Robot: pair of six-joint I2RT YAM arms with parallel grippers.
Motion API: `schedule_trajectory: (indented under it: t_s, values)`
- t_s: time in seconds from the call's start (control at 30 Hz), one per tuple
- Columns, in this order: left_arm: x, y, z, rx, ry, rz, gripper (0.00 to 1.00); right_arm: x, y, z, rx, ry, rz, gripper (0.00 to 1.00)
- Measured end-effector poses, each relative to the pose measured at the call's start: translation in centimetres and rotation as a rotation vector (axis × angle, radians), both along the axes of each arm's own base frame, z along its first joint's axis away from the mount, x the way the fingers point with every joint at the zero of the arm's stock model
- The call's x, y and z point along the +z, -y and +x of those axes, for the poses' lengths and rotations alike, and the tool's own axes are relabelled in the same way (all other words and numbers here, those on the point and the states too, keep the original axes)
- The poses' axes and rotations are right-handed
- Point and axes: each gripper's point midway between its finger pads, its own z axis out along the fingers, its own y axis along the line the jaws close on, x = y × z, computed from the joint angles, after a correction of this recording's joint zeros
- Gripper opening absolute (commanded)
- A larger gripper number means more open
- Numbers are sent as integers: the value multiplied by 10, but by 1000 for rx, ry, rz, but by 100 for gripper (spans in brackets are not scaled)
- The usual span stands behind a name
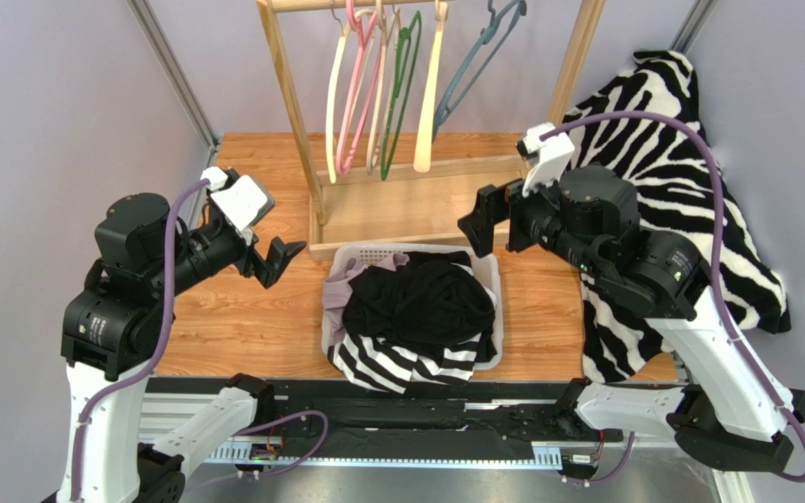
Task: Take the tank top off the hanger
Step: Reset both arms
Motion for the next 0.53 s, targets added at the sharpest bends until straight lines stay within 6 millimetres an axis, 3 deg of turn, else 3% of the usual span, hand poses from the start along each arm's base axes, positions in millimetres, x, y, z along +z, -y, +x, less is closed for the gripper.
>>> schedule_trajectory:
  t_s: [0.17, 0.23, 0.3, 0.37, 0.47, 0.53]
  values:
    - [-29, 3, -5, -26, -68, 10, 97, -56, 10, -11, -42, -105, -62, 100]
    - [-45, 5, -4, -30, -104, 15, 98, -83, 17, -15, -65, -153, -98, 100]
    - [-69, 4, -1, -14, -157, 24, 98, -98, 24, -21, -83, -176, -105, 100]
    - [-91, 1, 1, 15, -205, 38, 99, -100, 32, -27, -95, -175, -83, 100]
    - [-117, -3, 2, 46, -266, 54, 99, -86, 45, -37, -107, -141, -16, 100]
    - [-127, -4, 1, 53, -285, 58, 99, -81, 50, -41, -110, -128, 10, 100]
